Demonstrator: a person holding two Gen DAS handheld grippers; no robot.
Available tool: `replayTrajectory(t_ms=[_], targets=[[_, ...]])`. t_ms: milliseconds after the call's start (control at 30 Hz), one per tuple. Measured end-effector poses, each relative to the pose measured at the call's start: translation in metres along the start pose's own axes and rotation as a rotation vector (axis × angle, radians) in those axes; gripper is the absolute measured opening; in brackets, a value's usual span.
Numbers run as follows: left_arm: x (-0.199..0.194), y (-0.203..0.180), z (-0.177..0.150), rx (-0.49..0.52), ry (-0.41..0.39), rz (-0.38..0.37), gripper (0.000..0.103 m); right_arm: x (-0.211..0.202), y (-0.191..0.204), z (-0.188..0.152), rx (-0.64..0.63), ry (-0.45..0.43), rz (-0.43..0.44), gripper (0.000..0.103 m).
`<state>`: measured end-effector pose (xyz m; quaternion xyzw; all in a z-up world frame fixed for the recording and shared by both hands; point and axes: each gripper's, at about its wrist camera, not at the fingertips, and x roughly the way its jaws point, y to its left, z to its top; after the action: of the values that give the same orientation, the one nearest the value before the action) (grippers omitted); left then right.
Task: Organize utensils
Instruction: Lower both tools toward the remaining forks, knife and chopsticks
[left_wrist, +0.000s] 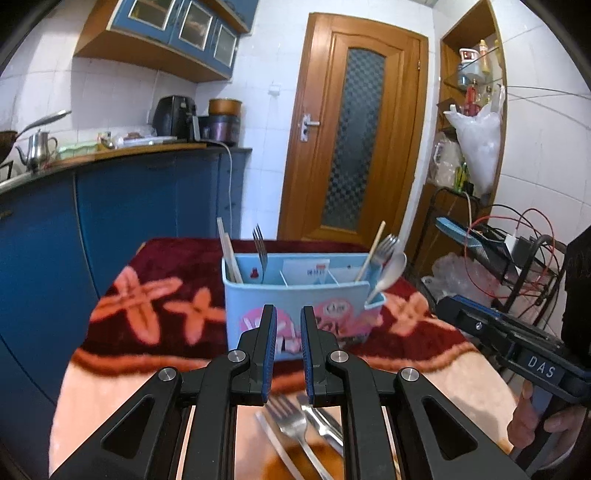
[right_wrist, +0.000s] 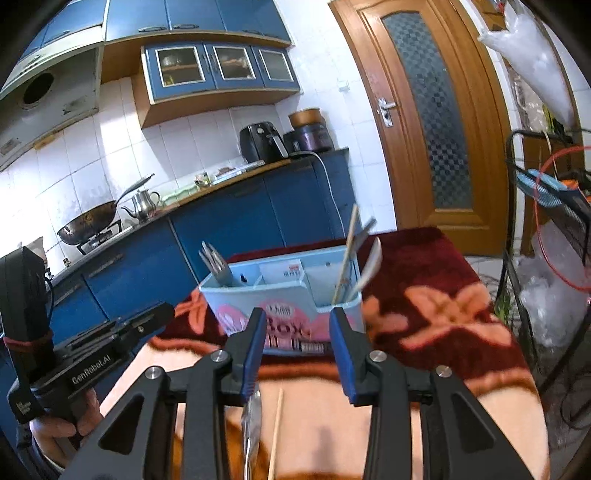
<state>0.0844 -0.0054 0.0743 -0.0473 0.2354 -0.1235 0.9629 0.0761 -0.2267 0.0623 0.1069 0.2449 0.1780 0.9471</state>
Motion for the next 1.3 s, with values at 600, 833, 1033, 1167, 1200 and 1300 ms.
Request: replayTrajectory(t_ms=[600, 833, 1033, 1167, 1200, 1300], targets=[[0.015, 0.008, -0.043, -0.073, 0.236, 0.019, 0.013, -0.003, -0.015, -0.046, 0.033, 0.164, -0.032, 0.046], [0.025, 0.006, -0.055, -0.09, 0.307, 0.011, 0.014, -0.005, -0.024, -0.059, 0.055, 0.195, -0.034, 0.049], [0.037, 0.006, -0.063, -0.101, 0.358, 0.024, 0.014, -0.005, -0.033, -0.066, 0.079, 0.216, -0.039, 0.05], [0.045, 0.006, -0.068, -0.112, 0.391, 0.034, 0.014, -0.004, -0.04, -0.07, 0.093, 0.226, -0.041, 0.05], [0.047, 0.006, -0.069, -0.112, 0.4, 0.038, 0.015, -0.004, -0.041, -0.071, 0.097, 0.228, -0.04, 0.05], [0.048, 0.007, -0.07, -0.112, 0.399, 0.044, 0.026, -0.002, -0.045, -0.073, 0.107, 0.235, -0.039, 0.05]])
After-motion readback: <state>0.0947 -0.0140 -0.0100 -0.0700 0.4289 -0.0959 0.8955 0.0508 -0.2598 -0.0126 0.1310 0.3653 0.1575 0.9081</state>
